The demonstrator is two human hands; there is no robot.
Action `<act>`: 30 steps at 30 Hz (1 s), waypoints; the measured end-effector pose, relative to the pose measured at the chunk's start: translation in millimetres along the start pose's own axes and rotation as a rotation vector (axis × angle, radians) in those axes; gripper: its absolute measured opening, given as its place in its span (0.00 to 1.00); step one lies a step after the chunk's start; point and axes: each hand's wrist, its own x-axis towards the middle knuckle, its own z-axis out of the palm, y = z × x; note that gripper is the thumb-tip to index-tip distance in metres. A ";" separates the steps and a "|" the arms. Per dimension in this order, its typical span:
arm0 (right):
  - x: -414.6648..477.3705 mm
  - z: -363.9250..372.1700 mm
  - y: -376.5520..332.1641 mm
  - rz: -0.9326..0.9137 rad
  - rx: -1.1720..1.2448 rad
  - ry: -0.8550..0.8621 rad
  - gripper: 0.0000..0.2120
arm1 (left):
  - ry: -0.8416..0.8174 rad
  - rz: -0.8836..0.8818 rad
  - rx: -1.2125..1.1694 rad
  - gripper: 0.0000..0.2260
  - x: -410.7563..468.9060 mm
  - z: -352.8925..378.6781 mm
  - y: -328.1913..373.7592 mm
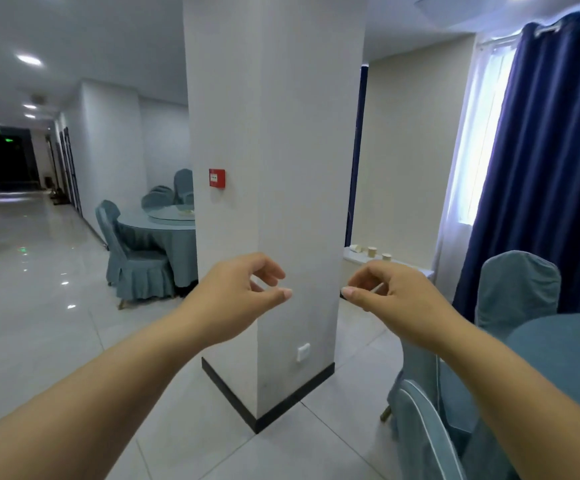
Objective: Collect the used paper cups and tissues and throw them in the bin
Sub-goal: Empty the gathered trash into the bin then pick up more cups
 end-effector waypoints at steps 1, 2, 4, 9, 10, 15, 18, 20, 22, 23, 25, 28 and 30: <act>20.5 11.5 0.0 0.010 0.004 0.010 0.08 | 0.002 0.011 -0.002 0.07 17.8 -5.9 -16.1; 40.5 22.5 0.3 0.022 0.011 0.021 0.08 | 0.004 0.025 -0.007 0.07 35.3 -11.6 -31.3; 78.2 44.4 1.9 0.050 0.021 0.047 0.08 | -0.007 0.051 -0.020 0.08 69.8 -20.6 -60.2; 167.4 83.0 20.8 0.186 0.013 0.096 0.08 | -0.081 0.116 -0.046 0.09 163.8 -27.2 -117.6; 183.8 88.2 28.4 0.216 0.009 0.109 0.08 | -0.087 0.129 -0.062 0.09 183.9 -24.3 -126.9; 249.8 100.4 74.1 0.323 -0.052 0.136 0.07 | -0.172 0.169 -0.117 0.08 276.7 13.7 -166.2; 290.3 95.0 110.6 0.363 -0.083 0.185 0.07 | -0.192 0.196 -0.129 0.07 338.0 46.1 -183.3; 320.4 89.4 138.1 0.369 -0.102 0.219 0.07 | -0.191 0.212 -0.139 0.07 380.9 70.8 -191.9; 351.5 84.0 167.7 0.369 -0.113 0.245 0.06 | -0.193 0.208 -0.163 0.08 423.9 97.5 -199.2; 367.1 80.8 183.3 0.373 -0.112 0.252 0.06 | -0.200 0.201 -0.177 0.08 445.6 110.3 -201.6; 400.1 72.8 216.2 0.391 -0.099 0.261 0.06 | -0.215 0.189 -0.194 0.08 491.6 134.4 -205.7; 449.8 61.4 266.0 0.426 -0.087 0.286 0.06 | -0.221 0.192 -0.211 0.08 556.1 169.4 -210.5; 481.1 58.2 299.0 0.446 -0.093 0.296 0.06 | -0.230 0.197 -0.221 0.08 595.2 193.2 -215.3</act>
